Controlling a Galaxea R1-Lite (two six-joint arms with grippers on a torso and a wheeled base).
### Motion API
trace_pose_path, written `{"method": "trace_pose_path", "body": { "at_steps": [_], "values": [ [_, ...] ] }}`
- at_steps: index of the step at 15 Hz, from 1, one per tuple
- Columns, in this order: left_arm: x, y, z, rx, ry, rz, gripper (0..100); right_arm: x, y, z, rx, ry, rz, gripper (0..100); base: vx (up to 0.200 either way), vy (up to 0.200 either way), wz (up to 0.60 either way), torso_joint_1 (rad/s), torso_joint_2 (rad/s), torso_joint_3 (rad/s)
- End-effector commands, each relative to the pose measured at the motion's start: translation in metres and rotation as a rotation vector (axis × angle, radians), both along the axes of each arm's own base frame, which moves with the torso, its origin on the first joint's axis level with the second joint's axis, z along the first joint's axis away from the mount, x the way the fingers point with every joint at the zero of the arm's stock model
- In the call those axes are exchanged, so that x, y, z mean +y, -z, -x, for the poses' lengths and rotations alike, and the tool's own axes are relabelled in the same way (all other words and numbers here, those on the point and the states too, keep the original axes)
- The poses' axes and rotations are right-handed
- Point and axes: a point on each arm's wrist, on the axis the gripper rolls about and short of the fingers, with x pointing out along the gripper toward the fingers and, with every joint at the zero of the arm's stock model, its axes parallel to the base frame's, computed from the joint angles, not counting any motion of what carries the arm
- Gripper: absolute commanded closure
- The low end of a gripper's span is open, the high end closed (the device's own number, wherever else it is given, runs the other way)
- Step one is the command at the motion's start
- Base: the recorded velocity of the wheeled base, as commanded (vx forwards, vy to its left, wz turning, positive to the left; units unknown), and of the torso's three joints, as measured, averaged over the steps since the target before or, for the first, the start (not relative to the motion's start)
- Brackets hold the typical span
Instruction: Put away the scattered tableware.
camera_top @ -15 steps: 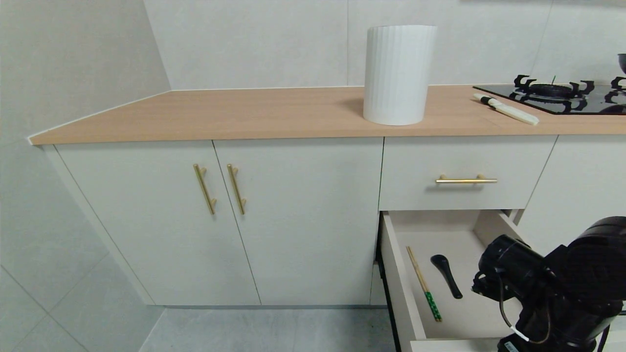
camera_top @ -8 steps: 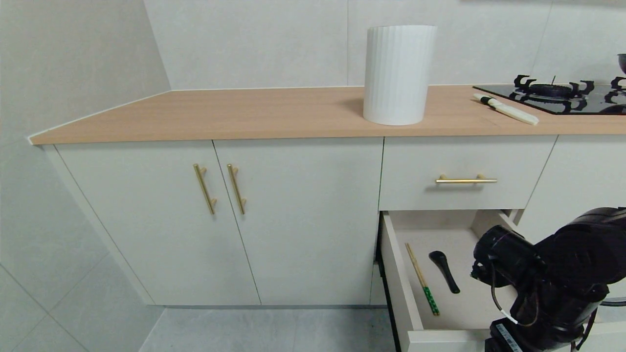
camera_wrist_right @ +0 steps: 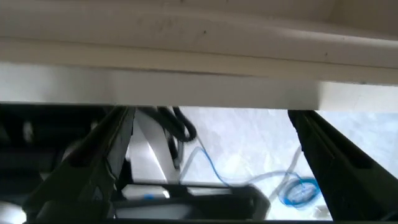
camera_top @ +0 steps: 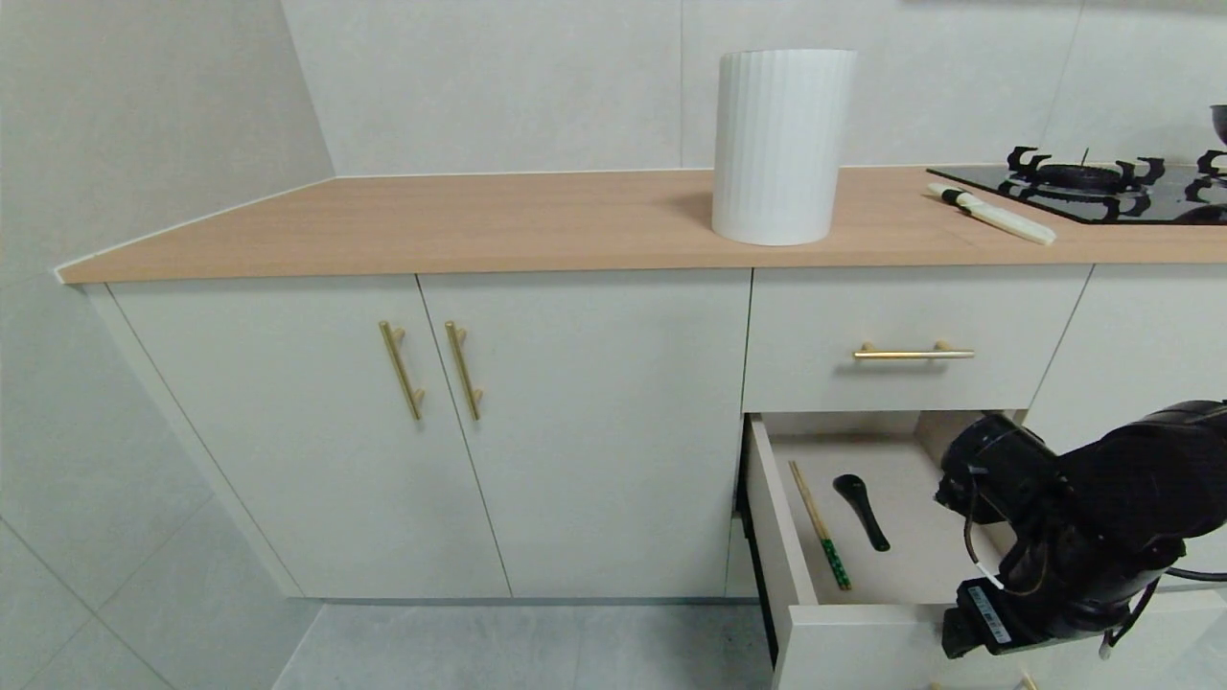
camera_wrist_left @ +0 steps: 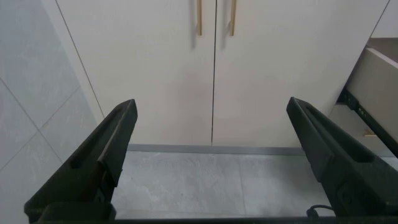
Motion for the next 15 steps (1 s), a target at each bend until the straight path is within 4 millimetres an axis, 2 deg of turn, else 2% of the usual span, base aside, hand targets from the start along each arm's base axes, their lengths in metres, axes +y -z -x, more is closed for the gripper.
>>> {"method": "trace_pose_path", "body": {
  "at_steps": [1, 7, 15],
  "values": [
    [0.000, 0.000, 0.000, 0.000, -0.001, 0.000, 0, -0.004, 0.000, -0.005, -0.039, 0.022, -0.014, 0, 0.000, 0.000, 0.00, 0.000, 0.00, 0.000],
    [0.000, 0.000, 0.000, 0.000, -0.001, 0.000, 0, -0.010, 0.012, -0.020, -0.212, 0.057, -0.077, 0, 0.000, 0.000, 0.00, 0.000, 0.00, 0.000],
    [0.000, 0.000, 0.000, 0.000, -0.001, 0.000, 0, -0.018, 0.048, -0.045, -0.406, 0.105, -0.129, 0, 0.000, 0.000, 0.00, 0.000, 0.00, 0.000]
  ]
}}
